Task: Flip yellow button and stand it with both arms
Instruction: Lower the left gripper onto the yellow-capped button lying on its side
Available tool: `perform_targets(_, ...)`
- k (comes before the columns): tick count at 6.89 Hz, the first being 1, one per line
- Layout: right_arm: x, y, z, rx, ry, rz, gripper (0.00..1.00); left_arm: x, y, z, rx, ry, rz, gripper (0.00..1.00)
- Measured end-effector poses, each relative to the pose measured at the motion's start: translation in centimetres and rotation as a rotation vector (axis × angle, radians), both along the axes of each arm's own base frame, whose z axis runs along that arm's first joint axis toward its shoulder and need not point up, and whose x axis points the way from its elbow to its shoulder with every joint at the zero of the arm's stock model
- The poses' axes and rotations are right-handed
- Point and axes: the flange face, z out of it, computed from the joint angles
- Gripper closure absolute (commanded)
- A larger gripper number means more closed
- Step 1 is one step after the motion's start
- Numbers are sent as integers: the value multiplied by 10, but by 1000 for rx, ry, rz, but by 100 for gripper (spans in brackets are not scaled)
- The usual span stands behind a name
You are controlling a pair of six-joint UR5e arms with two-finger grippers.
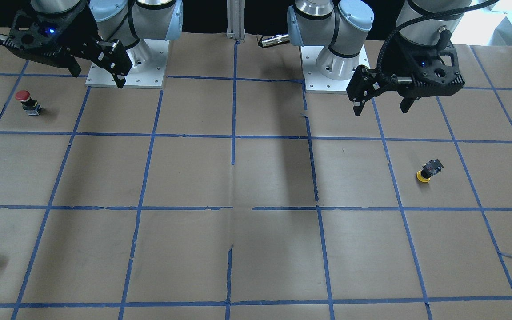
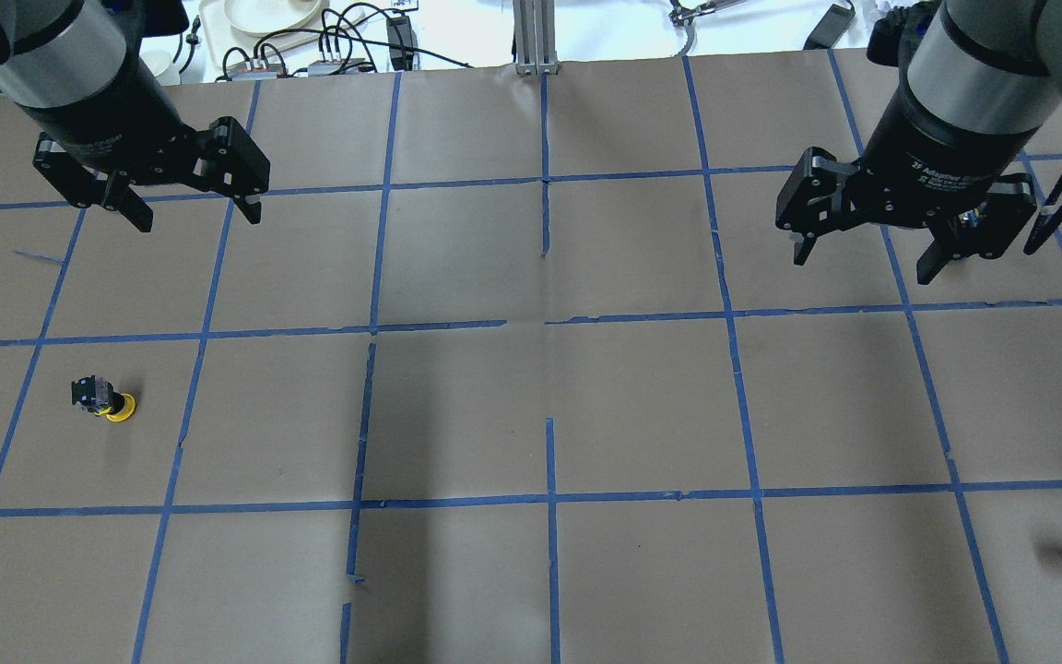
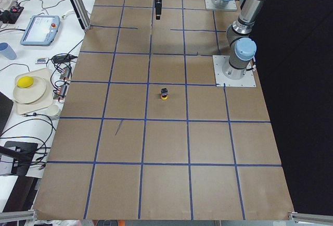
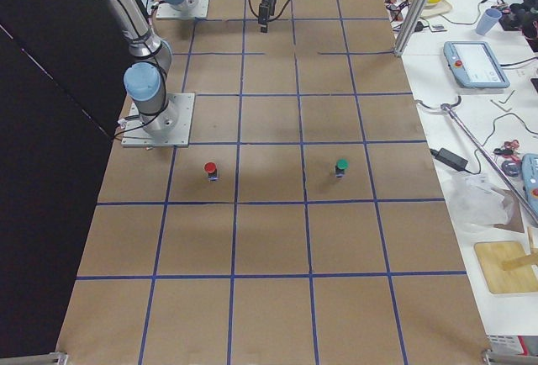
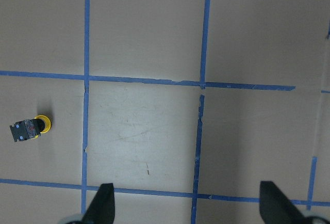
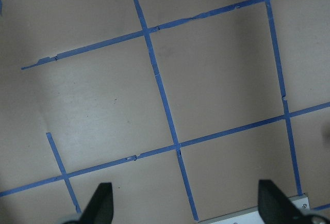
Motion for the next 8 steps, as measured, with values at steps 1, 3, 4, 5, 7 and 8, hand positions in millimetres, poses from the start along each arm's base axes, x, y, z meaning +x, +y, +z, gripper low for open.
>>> perform_targets(1, 0, 0, 0, 0, -1, 0, 0, -1, 1, 0, 4, -1, -5, 0)
perform_targets(3, 0, 0, 0, -1, 1, 0, 0, -3, 3, -6, 24, -8, -22, 0)
perform_targets(4, 0, 0, 0, 0, 1, 0, 0, -1, 3, -17, 47, -9, -45, 0)
perform_targets(5, 0, 0, 0, 0, 2, 0, 0, 7, 1, -32, 77, -9, -85, 0)
perform_targets(7, 0, 0, 0, -1, 1, 1, 0, 60, -3, -62, 138, 10, -163, 0)
perform_targets(8, 0, 0, 0, -1, 1, 1, 0, 102, -3, -78, 166, 33, -231, 0)
